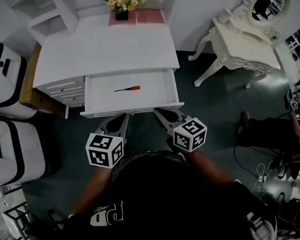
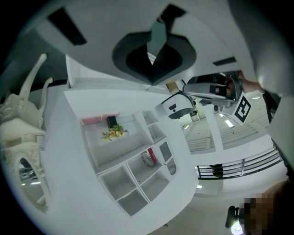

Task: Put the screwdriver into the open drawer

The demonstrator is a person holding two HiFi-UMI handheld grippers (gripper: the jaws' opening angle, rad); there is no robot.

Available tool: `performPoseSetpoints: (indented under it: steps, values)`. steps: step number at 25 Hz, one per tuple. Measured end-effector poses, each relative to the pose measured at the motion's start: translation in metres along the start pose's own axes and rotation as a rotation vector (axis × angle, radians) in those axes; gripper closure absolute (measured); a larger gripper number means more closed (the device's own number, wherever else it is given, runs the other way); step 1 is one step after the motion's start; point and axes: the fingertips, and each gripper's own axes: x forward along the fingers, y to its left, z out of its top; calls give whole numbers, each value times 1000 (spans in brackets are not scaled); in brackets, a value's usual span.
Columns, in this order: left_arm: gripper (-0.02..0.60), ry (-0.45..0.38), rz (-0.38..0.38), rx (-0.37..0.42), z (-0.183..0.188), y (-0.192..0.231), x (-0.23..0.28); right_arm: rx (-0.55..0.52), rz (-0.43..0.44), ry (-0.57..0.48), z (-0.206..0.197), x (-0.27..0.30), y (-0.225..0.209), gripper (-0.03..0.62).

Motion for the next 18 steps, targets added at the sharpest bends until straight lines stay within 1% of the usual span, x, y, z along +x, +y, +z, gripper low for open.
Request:
performPoseSetpoints:
  steps: [10, 18]
  values:
    - [566, -3, 32, -10, -27, -32, -21, -13, 24, -11, -21, -34, 17, 585]
    - [566, -8, 57, -8, -35, -33, -36, -11, 30, -22, -29, -41, 26, 585]
